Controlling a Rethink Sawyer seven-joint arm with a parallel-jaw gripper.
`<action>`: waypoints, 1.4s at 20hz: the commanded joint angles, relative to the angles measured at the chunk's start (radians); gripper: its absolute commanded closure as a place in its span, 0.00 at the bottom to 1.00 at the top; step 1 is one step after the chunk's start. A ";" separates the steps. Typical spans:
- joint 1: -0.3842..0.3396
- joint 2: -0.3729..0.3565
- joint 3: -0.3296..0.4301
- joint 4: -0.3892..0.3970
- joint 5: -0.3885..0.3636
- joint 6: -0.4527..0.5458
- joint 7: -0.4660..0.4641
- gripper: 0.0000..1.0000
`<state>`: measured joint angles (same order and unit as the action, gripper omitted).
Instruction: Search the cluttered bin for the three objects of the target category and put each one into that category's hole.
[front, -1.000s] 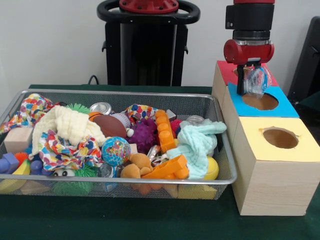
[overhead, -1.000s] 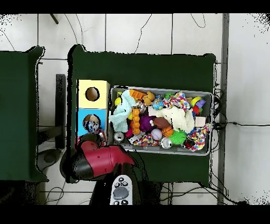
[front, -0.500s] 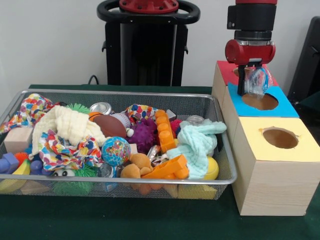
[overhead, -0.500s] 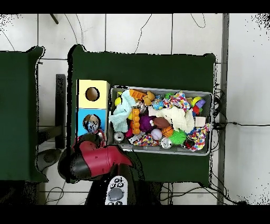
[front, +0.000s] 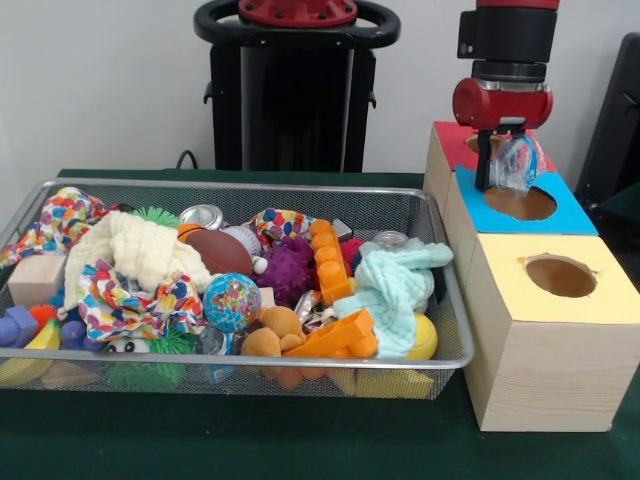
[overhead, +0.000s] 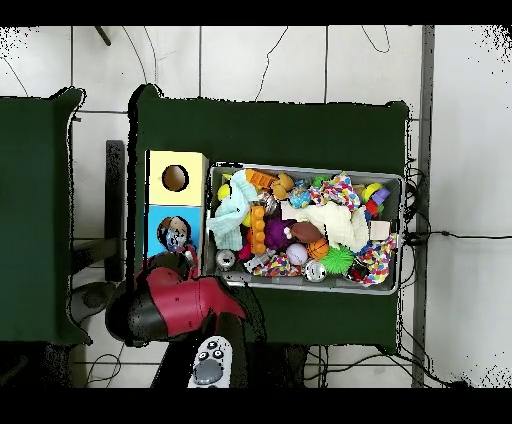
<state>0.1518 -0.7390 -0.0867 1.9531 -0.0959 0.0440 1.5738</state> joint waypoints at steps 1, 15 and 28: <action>0.004 0.083 0.029 -0.091 0.071 0.061 0.194 1.00; -0.008 0.085 0.034 -0.079 0.071 0.072 0.174 1.00; -0.002 0.085 0.029 -0.084 0.067 0.096 0.162 0.00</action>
<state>0.1663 -0.7259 -0.1014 1.9399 -0.0733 0.0452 1.5738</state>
